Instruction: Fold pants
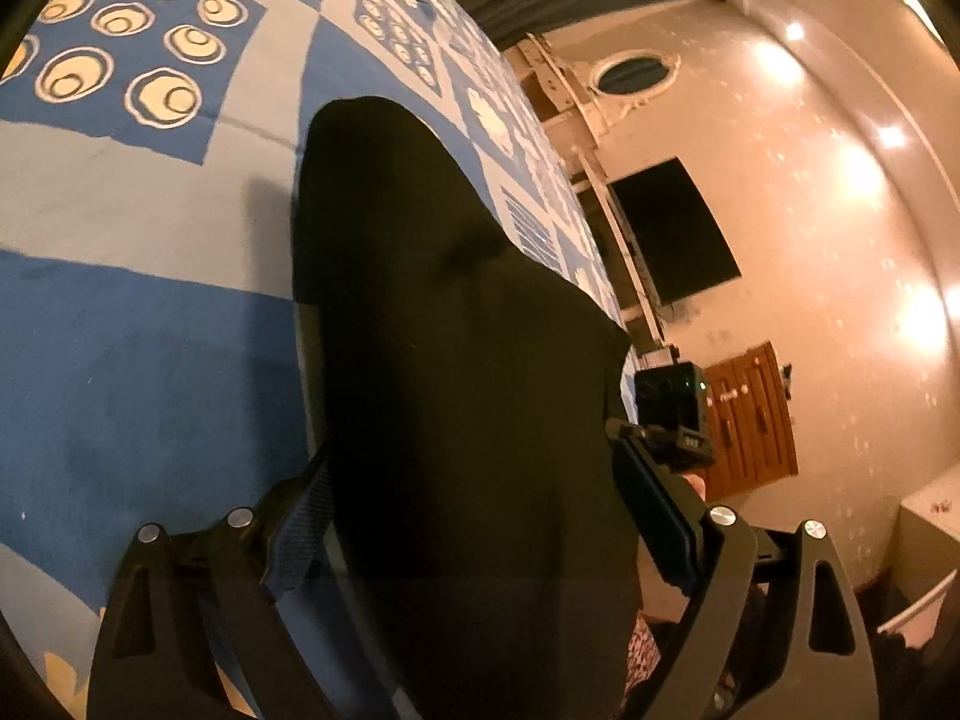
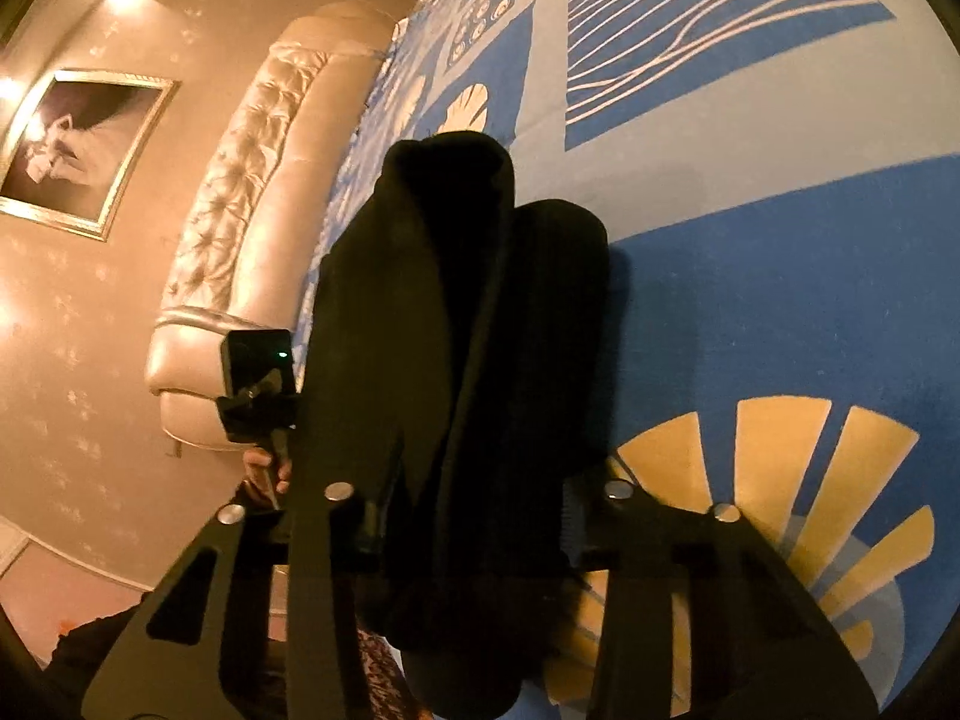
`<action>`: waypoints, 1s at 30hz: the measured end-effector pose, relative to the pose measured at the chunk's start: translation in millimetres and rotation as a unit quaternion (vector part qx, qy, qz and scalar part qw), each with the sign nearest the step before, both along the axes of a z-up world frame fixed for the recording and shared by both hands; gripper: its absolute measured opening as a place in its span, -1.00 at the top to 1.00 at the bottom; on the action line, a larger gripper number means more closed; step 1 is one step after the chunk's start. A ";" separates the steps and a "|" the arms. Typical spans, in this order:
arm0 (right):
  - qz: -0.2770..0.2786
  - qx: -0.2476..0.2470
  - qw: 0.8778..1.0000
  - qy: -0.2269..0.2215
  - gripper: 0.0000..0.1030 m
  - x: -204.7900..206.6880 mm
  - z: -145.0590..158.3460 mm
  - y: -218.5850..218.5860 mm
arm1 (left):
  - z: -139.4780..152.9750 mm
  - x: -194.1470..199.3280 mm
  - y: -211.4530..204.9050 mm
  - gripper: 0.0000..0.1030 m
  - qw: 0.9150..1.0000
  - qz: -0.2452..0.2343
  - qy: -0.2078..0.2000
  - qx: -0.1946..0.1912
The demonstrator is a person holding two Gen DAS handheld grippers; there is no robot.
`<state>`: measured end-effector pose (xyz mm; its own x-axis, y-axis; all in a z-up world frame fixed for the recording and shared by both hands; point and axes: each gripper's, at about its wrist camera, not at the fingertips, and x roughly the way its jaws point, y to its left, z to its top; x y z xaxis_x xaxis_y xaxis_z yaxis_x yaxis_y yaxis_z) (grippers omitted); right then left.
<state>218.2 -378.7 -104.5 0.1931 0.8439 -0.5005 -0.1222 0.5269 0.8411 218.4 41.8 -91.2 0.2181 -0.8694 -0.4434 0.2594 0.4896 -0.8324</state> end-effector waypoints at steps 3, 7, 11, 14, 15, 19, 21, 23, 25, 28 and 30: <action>-0.004 0.009 1.000 -0.004 0.30 -2.4 -0.6 0.0 | 1.6 -2.1 -4.2 -0.41 1.000 -0.004 -0.018 0.022; -0.007 0.013 1.000 -0.010 0.29 -6.1 0.9 1.8 | -4.6 -1.1 -0.4 0.08 0.999 0.003 -0.023 0.044; -0.011 0.014 1.000 -0.016 0.29 -8.6 -0.6 -1.4 | -9.0 -1.6 3.1 0.27 0.999 0.001 -0.022 0.030; -0.012 0.019 1.000 -0.019 0.28 -9.3 -1.1 -1.7 | -11.2 3.6 1.6 0.29 1.000 -0.005 -0.022 0.013; -0.012 0.021 1.000 -0.020 0.27 -9.8 -1.0 -1.5 | -11.5 4.3 2.1 0.24 1.000 -0.007 -0.021 0.006; -0.016 0.034 0.999 -0.023 0.09 -12.2 0.9 -2.0 | -10.2 6.7 6.3 0.02 0.999 -0.010 -0.026 -0.036; -0.024 0.054 0.998 -0.014 -0.07 -9.8 3.4 -7.9 | -5.1 7.0 11.4 -0.43 0.997 -0.012 -0.021 -0.073; -0.028 0.058 0.998 -0.016 -0.20 -7.3 6.1 -11.6 | 0.6 11.0 12.8 -0.58 0.996 -0.020 -0.013 -0.083; -0.031 0.046 0.998 -0.022 -0.23 -1.8 9.7 -13.2 | 1.4 18.7 13.0 -0.58 0.997 -0.028 0.002 -0.072; -0.054 0.042 0.997 -0.027 -0.37 9.5 14.8 -18.4 | 8.7 31.0 11.3 -0.58 0.998 -0.035 0.000 -0.059; -0.075 0.042 0.996 -0.035 -0.44 16.1 16.6 -23.2 | 10.1 37.5 16.0 -0.59 0.997 -0.034 0.003 -0.065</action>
<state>234.3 -401.9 -87.9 0.3513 0.8414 -0.4107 -0.1077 0.4720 0.8750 255.9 57.8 -81.1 0.1539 -0.9324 -0.3270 0.2831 0.3587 -0.8895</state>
